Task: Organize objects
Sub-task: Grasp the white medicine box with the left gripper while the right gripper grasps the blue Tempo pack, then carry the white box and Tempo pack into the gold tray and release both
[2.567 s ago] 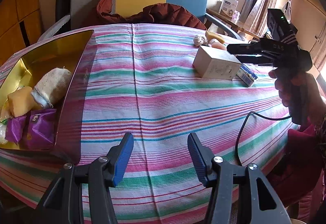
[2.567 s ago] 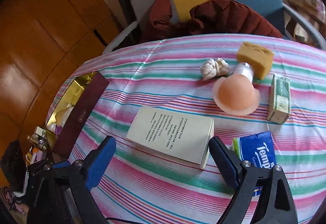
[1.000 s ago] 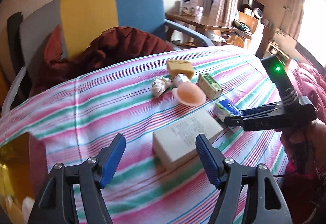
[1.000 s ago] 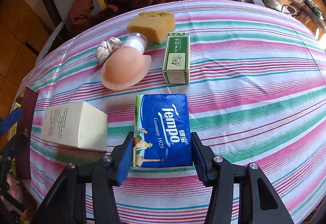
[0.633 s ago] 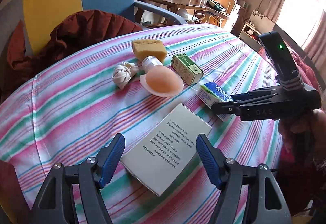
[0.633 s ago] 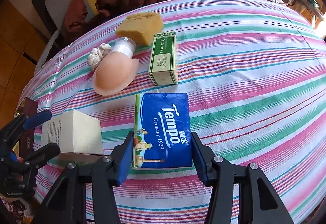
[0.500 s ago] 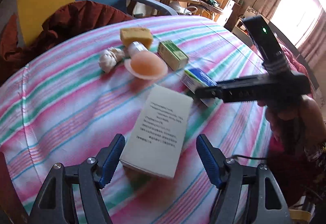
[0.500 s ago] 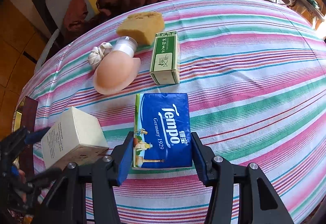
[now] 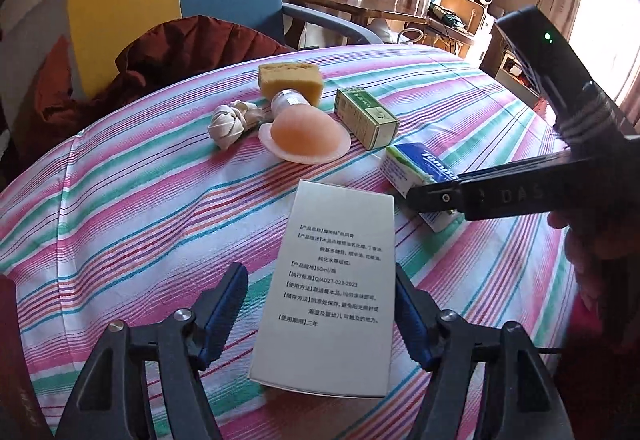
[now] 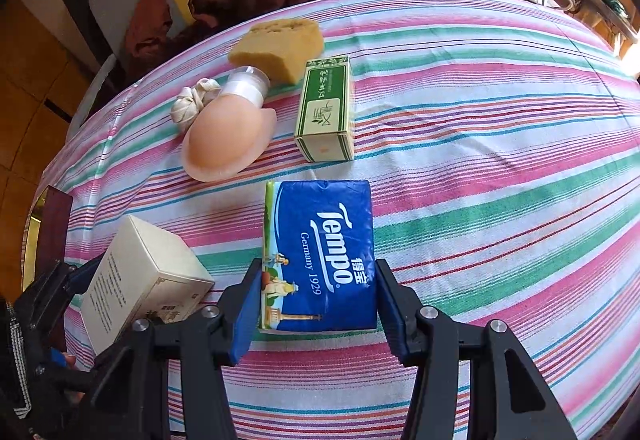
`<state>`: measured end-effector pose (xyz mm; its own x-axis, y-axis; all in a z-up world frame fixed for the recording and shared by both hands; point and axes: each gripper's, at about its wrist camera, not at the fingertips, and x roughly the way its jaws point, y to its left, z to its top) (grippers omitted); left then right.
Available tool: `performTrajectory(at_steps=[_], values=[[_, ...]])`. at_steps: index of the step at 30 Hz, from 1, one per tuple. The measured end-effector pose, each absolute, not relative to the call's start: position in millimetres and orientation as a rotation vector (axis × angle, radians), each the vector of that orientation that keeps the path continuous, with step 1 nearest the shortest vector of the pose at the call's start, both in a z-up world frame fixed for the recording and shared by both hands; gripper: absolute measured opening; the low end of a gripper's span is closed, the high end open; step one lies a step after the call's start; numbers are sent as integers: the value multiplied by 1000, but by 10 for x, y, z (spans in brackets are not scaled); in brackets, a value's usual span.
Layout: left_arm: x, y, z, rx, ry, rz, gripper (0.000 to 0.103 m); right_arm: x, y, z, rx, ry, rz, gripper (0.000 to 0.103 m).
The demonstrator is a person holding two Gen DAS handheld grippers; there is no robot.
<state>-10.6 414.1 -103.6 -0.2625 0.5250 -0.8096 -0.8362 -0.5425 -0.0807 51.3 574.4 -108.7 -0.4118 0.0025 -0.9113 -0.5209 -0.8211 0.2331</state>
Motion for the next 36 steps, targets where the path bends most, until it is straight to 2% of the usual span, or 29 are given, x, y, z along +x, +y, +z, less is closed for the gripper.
performTrajectory(at_steps=[1,2,4,10,16,28,32,36], values=[[-93,4115,-1071,-1027,466,1931,56,510,5743,-1088,-1478,712,2286,54],[-85,4088,-1106,-1019,473,1951,52,509,5742,-1089,-1481,710,2284,54],[-77,4019,-1171,-1003,479,1994,51,509,5736,-1088,-1486,707,2283,55],[-78,3846,-1223,-994,446,2051,51,503,5651,-1062,-1496,615,2292,53],[-40,3810,-1247,-981,450,2066,51,517,5584,-1041,-1490,642,2351,53],[49,3259,-1206,-974,305,2141,50,336,5348,-1118,-1512,530,2417,53],[229,3060,-1187,-939,359,2159,50,319,5277,-1126,-1519,498,2446,53],[263,2806,-1040,-951,269,2147,50,319,5190,-1128,-1524,438,2465,53]])
